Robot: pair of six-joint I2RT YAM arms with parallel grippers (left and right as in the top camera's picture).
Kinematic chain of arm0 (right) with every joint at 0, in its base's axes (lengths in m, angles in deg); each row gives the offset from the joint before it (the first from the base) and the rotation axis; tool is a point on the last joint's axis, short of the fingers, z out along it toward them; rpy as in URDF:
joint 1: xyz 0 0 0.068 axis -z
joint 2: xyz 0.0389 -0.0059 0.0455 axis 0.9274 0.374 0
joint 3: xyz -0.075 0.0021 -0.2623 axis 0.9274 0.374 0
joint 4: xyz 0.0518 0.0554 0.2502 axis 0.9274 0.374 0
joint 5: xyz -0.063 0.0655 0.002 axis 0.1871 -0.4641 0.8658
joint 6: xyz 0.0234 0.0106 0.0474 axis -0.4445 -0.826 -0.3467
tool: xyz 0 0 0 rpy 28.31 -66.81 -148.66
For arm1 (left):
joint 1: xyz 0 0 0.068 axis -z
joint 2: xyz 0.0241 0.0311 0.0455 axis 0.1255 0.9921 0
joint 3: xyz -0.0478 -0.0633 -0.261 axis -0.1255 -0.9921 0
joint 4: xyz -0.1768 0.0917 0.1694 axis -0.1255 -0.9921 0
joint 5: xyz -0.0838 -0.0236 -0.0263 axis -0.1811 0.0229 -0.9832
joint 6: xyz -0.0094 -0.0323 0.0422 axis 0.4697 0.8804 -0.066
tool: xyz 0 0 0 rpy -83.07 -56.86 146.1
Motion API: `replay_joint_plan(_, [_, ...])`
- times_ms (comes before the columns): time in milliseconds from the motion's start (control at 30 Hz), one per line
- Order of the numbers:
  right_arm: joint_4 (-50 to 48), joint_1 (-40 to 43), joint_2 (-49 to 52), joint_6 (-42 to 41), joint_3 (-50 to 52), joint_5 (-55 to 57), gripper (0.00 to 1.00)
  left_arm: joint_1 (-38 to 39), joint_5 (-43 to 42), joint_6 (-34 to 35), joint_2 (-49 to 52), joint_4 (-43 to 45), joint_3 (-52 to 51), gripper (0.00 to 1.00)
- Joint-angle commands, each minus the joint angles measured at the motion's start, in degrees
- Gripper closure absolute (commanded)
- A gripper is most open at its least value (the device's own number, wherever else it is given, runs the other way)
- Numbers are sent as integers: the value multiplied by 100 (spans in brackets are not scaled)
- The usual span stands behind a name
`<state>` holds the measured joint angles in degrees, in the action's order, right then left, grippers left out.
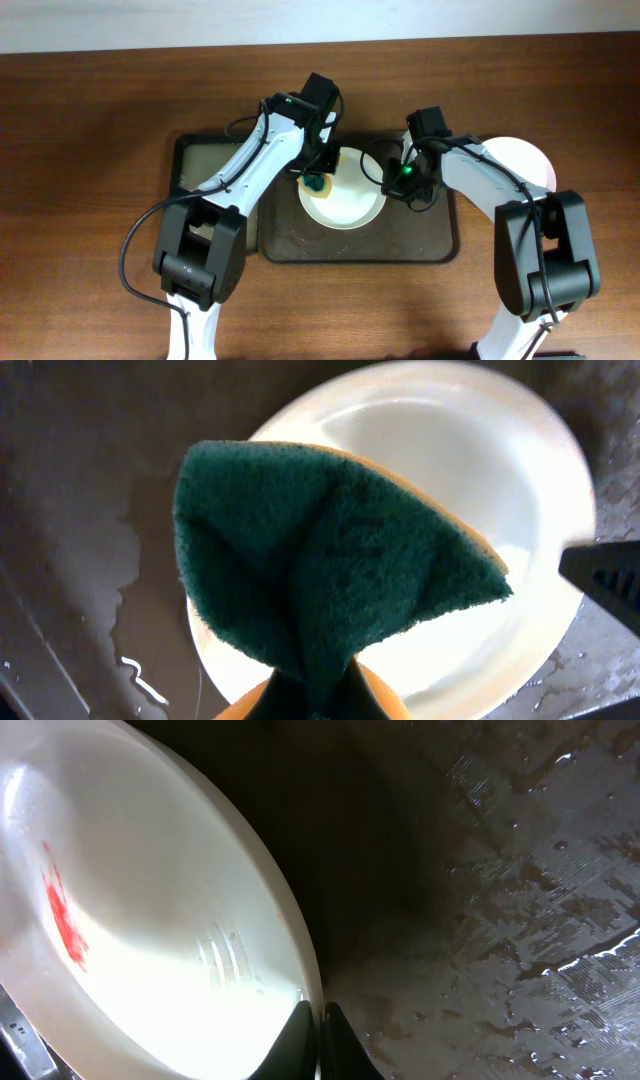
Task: Clean dirty plates on tray and stack at the side
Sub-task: 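Scrub the last plate's red smear with the sponge in the left gripper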
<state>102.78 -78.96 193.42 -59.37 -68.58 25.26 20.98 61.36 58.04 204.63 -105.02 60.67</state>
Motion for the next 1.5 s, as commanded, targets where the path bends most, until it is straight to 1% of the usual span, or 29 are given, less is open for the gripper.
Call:
replay_joint_plan(0, [-17, -33, 26, 17, 35, 57, 96, 26, 46, 59, 31, 308, -243, 100])
replay_joint_plan(100, [-22, -33, 26, 15, 111, 59, 96, 26, 48, 59, 173, 544, -321, 100])
replay_joint_plan(233, [-63, -33, 26, 17, 120, 61, 96, 26, 719, 208, 365, 662, -323, 100])
replay_joint_plan(300, [-63, -33, 26, 17, 120, 59, 96, 26, 815, 205, 396, 756, -323, 100])
replay_joint_plan(400, [-105, -33, 26, 17, 120, 59, 96, 28, 813, 210, 496, 841, -323, 100])
replay_joint_plan(567, [-125, -33, 26, 17, 120, 59, 96, 33, 761, 208, 977, 960, -323, 100])
replay_joint_plan(633, [-122, -33, 26, 20, 120, 59, 96, 33, 503, 205, 1099, 1016, -323, 100])
replay_joint_plan(700, [-122, -37, 26, 20, 122, 57, 96, 52, 70, 177, 1202, 1012, -323, 100])
replay_joint_plan(833, [-127, -151, 44, 44, 127, 63, 96, 243, 83, 181, 1220, 1014, -323, 100])
replay_joint_plan(900, [-125, -210, 44, 63, 127, 136, 96, 328, 232, 181, 1237, 1069, -372, 100])
replay_joint_plan(933, [-101, -221, 44, 63, 127, 234, 96, 361, 415, 184, 1259, 1099, -472, 100])
replay_joint_plan(1100, [-79, -221, 48, 103, 127, 229, 96, 367, 343, 184, 1274, 1381, -1082, 100])
replay_joint_plan(1133, [-79, -221, 48, 103, 127, 229, 96, 365, 157, 181, 1274, 1394, -1152, 100])
replay_joint_plan(1200, [-79, -221, 48, 103, 127, 227, 96, 365, -479, 177, 1274, 1357, -1176, 100])
replay_joint_plan(1300, [-79, -221, 48, 103, 127, 227, 96, 323, -1781, 160, 1272, 1366, -1172, 100])
replay_joint_plan(1400, [-83, -221, 48, 103, 127, 227, 96, 225, -2522, 157, 1272, 1366, -1139, 100])
replay_joint_plan(1467, [-83, -221, 48, 105, 127, 227, 96, 94, -3506, 157, 1270, 1366, -1019, 100])
